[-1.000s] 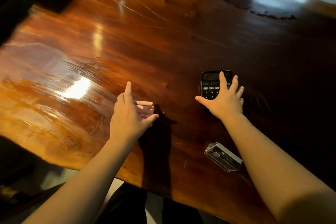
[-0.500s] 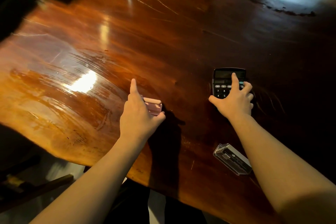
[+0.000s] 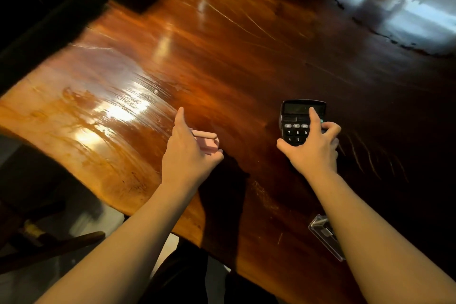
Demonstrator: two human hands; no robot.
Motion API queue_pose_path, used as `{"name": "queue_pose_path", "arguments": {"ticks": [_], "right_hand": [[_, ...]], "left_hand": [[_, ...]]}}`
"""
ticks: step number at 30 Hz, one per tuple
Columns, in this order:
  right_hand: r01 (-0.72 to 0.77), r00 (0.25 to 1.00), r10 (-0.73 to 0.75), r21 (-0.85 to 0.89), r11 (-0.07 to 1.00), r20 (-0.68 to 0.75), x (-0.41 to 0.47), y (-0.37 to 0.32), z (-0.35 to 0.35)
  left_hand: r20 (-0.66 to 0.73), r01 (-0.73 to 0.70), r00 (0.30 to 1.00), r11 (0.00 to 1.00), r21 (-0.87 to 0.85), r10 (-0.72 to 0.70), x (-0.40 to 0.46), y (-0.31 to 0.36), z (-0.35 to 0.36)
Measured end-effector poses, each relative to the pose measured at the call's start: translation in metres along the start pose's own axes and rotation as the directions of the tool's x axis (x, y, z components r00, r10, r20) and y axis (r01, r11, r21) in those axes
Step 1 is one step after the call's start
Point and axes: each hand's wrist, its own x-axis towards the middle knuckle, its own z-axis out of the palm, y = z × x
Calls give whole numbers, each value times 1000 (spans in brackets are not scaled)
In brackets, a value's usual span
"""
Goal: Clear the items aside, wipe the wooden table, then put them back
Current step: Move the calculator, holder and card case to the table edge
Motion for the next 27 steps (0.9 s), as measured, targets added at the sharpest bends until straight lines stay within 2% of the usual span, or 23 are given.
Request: {"name": "queue_pose_path", "arguments": {"ticks": [9, 18, 21, 27], "right_hand": [[214, 975, -211, -41, 976, 74, -20, -92, 30], [407, 909, -402, -25, 913, 108, -47, -185, 79], [453, 887, -447, -26, 891, 112, -53, -207, 91], [520, 847, -511, -25, 854, 150, -68, -253, 123]], "left_hand": [[-76, 146, 986, 989, 13, -145, 27, -50, -53], [-265, 210, 946, 976, 56, -188, 46, -115, -109], [-247, 262, 938, 964, 49, -242, 51, -129, -125], [-321, 314, 901, 949, 14, -293, 61, -163, -155]]}}
